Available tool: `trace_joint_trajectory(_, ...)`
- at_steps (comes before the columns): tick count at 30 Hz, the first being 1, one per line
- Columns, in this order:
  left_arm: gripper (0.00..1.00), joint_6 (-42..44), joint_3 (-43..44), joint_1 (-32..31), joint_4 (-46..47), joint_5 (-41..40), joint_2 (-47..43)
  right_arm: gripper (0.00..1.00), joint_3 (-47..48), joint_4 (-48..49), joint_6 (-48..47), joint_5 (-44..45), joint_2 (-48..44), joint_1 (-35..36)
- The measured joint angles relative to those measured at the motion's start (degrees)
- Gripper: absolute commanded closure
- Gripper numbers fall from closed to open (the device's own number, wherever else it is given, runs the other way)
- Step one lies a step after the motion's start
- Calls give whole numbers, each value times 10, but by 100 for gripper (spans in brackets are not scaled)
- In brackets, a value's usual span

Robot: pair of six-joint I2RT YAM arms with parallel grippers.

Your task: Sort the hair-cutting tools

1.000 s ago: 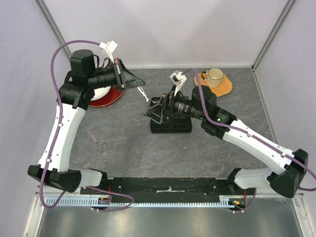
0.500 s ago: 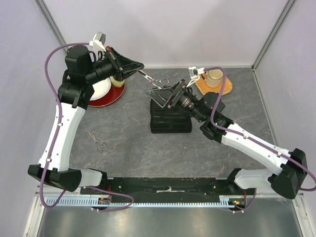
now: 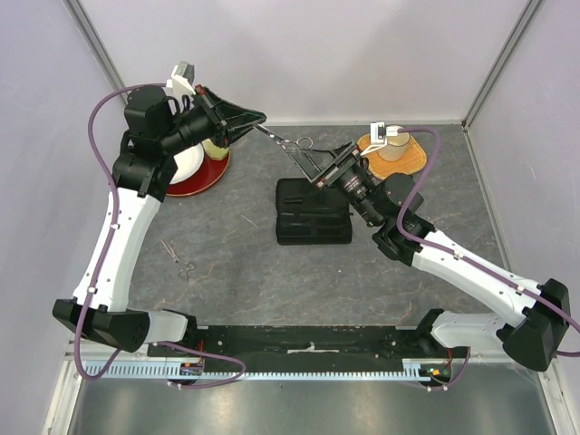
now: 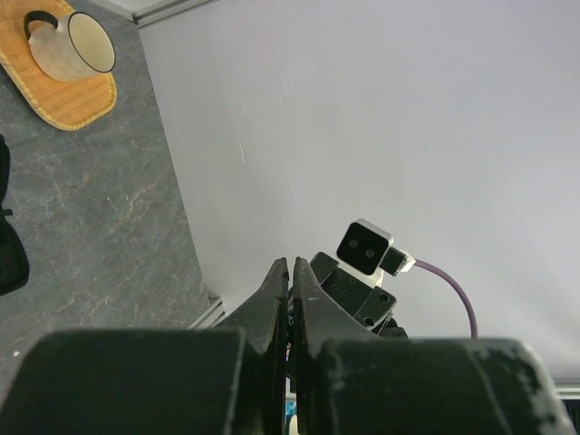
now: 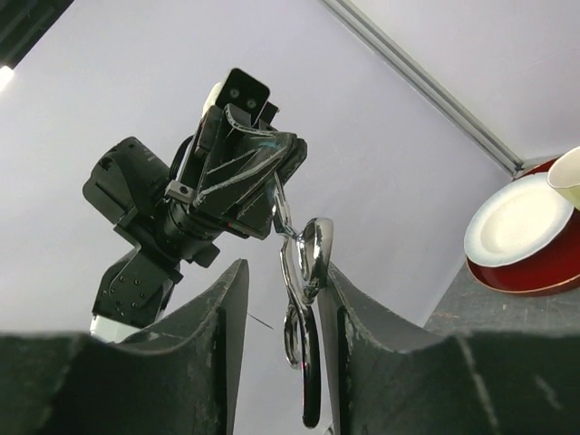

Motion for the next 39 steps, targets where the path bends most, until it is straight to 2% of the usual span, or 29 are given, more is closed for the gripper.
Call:
trace_joint_trajectory(3,98,-7,-5,0,9,0,0,76,0,2,6,4,4,0)
trace_joint_trajectory(5,98,-10,-7,1,13,0,0,82,0,1,10,9,7,-1)
trace_joint_trajectory(7,98,-11,-7,1,17,0,0,94,0,1,18,11,7,-2)
trace_joint_trajectory(8,95,-13,-8,1,20,0,0,98,0,2,21,13,6,-1)
trace_joint_trajectory(9,78,-16,-11,1,23,0,-1,100,0,2,23,16,6,-1)
trace_joint_trajectory(11,58,-21,-24,1,34,-2,-6,100,0,-4,28,21,4,-1)
trace_joint_trajectory(12,41,-22,-35,2,38,-2,-10,100,0,-10,27,29,4,0)
trace_joint_trajectory(15,30,-19,-66,2,41,-4,-18,100,0,-50,24,52,1,-1)
trace_joint_trajectory(20,27,6,-109,2,32,-7,-22,100,7,-162,10,75,-6,-19)
trace_joint_trajectory(24,29,57,-144,2,9,-13,-22,100,12,-254,-4,54,-8,-82)
trace_joint_trajectory(28,35,117,-190,3,-9,-12,-10,100,-9,-313,-40,-7,-10,-173)
trace_joint_trajectory(32,39,179,-233,2,-12,-10,49,100,-43,-351,-92,-81,-11,-225)
trace_joint_trajectory(37,40,229,-271,1,-10,-10,139,100,-68,-366,-143,-181,7,-279)
trace_joint_trajectory(39,37,241,-272,0,3,-10,170,100,-74,-368,-160,-210,16,-299)
